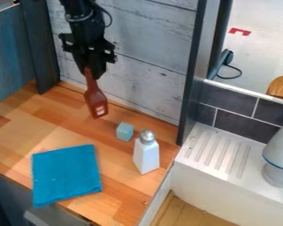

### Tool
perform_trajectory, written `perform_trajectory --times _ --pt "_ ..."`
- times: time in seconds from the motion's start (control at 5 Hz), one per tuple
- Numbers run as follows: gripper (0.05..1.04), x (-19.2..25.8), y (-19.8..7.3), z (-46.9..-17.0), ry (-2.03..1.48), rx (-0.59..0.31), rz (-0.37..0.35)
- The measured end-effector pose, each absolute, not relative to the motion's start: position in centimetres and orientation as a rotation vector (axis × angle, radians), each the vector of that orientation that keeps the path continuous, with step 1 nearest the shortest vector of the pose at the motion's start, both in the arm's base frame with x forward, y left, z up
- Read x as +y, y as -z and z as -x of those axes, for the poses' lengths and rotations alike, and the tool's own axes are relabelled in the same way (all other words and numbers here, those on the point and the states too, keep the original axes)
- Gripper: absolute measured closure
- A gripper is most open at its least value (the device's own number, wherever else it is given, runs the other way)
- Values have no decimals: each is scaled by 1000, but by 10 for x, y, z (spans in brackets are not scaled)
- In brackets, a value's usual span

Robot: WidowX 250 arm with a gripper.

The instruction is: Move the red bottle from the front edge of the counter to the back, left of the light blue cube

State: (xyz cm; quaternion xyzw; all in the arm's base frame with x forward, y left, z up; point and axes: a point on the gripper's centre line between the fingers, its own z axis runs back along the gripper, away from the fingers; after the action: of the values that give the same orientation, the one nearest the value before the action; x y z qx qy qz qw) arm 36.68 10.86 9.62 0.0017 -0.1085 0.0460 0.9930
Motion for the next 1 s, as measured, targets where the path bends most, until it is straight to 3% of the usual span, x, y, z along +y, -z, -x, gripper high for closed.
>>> perform_trajectory --times 0.2,0.6,0.8,1.0 --pt "755 120 -69 -386 -160 -183 -31" --pt "755 120 -58 -407 -171 -187 -59" --pt "691 116 -58 -410 -177 -196 -66" --pt "383 107 -47 -408 -178 -167 -57"
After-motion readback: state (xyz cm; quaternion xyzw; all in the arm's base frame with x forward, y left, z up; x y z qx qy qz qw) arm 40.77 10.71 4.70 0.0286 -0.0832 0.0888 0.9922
